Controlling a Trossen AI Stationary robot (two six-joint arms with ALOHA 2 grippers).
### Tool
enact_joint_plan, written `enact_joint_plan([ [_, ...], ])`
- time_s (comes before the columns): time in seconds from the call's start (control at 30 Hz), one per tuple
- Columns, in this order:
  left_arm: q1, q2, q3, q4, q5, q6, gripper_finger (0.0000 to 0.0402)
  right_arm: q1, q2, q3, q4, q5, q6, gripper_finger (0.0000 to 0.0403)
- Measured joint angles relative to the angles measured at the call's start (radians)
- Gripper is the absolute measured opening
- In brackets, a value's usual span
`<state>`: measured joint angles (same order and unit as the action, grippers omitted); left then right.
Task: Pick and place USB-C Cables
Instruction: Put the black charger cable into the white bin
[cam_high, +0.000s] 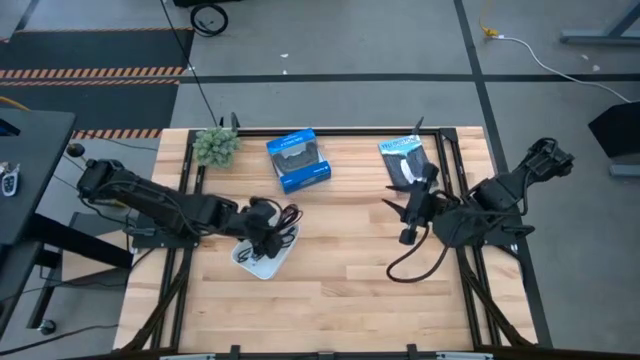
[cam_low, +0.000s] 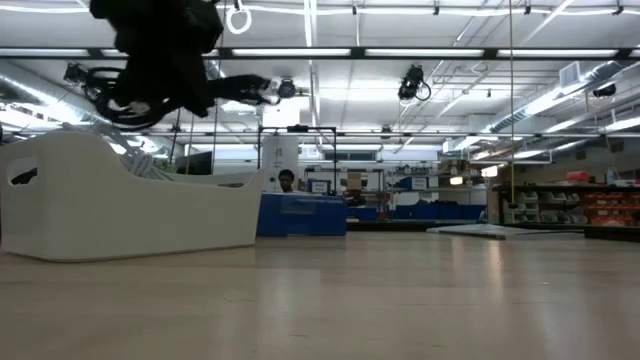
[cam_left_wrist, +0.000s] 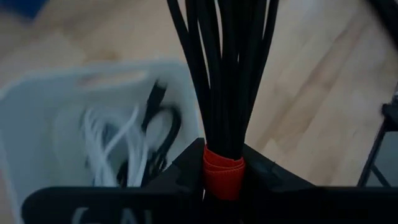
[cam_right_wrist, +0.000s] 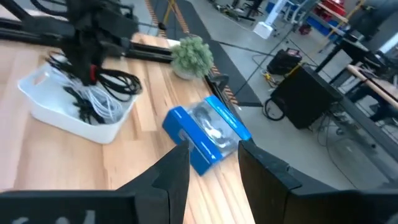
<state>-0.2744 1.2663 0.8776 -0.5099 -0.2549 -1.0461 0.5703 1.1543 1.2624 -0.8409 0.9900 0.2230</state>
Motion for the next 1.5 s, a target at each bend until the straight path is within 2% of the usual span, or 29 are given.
enact_joint_plan([
  [0.23,0.025,0.042,0.0,-0.122,0.16,-0.168,0.007,0.0,-0.123,-0.145,0.083,0.016,0.01,0.0143],
  [0.4,0.064,0.13,0.0,-0.117,0.231,-0.173,0.0072,-0.003,-0.205,-0.232,0.267,0.014,-0.13,0.0143],
  [0.5,0.083,0.18,0.0,-0.095,0.253,-0.144,0.0076,-0.003,-0.241,-0.252,0.321,0.012,-0.179,0.0143],
  [0.7,0.107,0.226,0.001,-0.069,0.274,-0.112,0.013,-0.004,-0.296,-0.281,0.347,0.004,-0.208,0.0143],
  [0.87,0.135,0.217,0.051,-0.1,0.363,-0.053,0.0184,-0.004,-0.318,-0.299,0.346,-0.008,-0.201,0.0143],
  [1.0,0.137,0.211,0.166,-0.247,0.33,0.003,0.0202,-0.003,-0.324,-0.302,0.349,-0.058,-0.192,0.0143],
  [1.2,0.114,0.211,0.305,-0.424,0.185,0.061,0.0203,-0.003,-0.322,-0.302,0.346,-0.1,-0.17,0.0143],
  [1.3,0.091,0.21,0.322,-0.401,0.144,0.098,0.0202,-0.003,-0.322,-0.302,0.339,-0.103,-0.16,0.0143],
  [1.5,0.032,0.279,0.321,-0.323,0.143,0.191,0.0175,-0.003,-0.319,-0.302,0.328,-0.103,-0.144,0.0143],
])
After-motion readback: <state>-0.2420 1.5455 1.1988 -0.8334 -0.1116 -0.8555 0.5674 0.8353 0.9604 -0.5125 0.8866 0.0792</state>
